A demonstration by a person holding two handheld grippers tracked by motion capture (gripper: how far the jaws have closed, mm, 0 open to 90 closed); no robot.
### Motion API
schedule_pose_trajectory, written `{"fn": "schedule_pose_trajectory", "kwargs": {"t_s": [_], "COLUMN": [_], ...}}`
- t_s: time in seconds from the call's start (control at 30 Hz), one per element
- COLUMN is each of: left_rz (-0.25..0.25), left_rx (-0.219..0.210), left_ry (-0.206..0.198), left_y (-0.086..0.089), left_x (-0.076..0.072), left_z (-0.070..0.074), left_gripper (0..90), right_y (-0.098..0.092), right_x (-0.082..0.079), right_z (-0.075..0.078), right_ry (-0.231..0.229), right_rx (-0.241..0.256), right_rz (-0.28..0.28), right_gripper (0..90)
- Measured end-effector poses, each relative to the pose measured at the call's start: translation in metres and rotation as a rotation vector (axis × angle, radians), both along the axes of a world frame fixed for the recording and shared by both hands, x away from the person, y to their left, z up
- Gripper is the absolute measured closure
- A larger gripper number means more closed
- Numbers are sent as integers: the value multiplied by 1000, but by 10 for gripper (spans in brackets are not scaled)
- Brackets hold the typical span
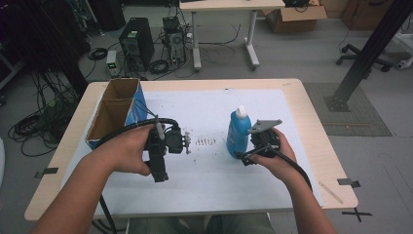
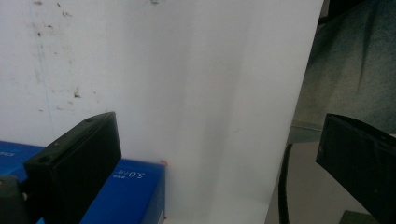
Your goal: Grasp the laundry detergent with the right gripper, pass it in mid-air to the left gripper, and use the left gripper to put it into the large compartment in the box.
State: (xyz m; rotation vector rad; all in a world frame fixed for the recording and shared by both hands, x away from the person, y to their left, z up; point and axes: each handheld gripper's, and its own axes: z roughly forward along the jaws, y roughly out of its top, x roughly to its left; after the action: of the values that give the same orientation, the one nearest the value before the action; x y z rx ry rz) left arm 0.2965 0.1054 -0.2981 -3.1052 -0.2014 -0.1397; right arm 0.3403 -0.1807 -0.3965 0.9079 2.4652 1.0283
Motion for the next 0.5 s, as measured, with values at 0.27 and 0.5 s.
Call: {"fn": "schedule_pose_trajectory", "kwargs": {"t_s": [0.27, 0.5], "left_rz": [3, 0], "left_rx": [-1, -1], "left_ry": [-1, 0], "left_y": [1, 1], "left_x": [-2, -3], "left_z": [0, -2], "left_gripper": [2, 2], "right_y": [8, 14], "right_x": [2, 2], "right_z": [-7, -13], "right_ry": [-33, -81], "right_rx": [24, 14], "right_rz": [-38, -66], "right_gripper": [26, 17]}}
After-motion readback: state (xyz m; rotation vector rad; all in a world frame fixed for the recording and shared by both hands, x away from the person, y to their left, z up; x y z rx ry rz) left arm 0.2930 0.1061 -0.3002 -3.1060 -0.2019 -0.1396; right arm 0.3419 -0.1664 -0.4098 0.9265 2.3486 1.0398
